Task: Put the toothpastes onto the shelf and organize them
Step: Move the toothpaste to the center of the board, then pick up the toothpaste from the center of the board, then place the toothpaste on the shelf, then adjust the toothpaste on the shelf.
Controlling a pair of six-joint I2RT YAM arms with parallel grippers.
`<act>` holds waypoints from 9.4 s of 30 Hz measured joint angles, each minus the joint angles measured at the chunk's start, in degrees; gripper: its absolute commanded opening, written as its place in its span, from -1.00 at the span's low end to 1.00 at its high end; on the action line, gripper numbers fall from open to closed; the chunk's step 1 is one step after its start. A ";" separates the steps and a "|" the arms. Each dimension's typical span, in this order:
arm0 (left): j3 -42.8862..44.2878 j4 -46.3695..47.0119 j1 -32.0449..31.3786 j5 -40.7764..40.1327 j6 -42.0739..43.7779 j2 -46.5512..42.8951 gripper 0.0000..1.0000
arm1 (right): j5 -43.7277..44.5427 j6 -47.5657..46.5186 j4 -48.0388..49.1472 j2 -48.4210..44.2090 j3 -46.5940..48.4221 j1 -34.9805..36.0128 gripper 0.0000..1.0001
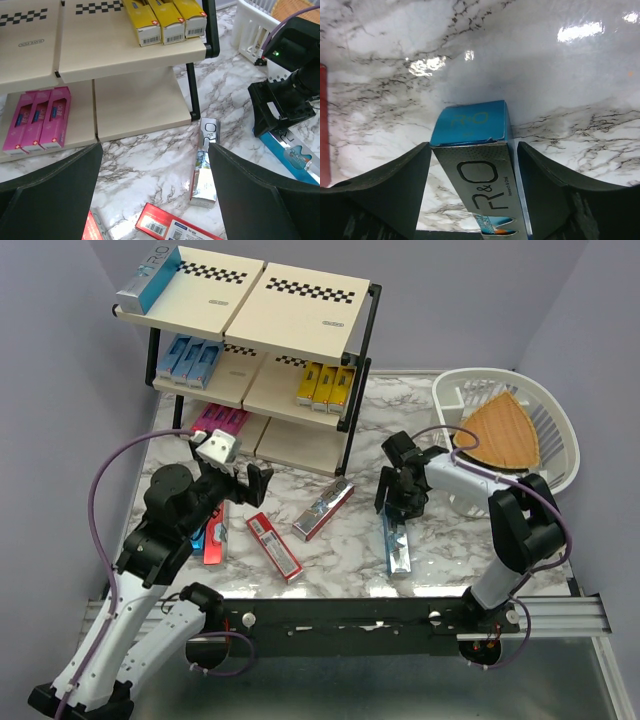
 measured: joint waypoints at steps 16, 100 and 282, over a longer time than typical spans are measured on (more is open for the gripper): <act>-4.63 3.61 -0.94 6.91 -4.52 1.90 0.98 | 1.49 -2.51 0.55 -0.61 -4.09 4.94 0.18; -16.79 49.96 -59.49 -54.01 10.19 40.85 -0.27 | -7.72 25.62 2.05 -18.49 1.57 5.07 0.30; 75.93 -3.48 26.91 -17.46 10.88 64.39 0.08 | 1.62 -23.61 15.85 -36.46 -3.91 -4.63 0.95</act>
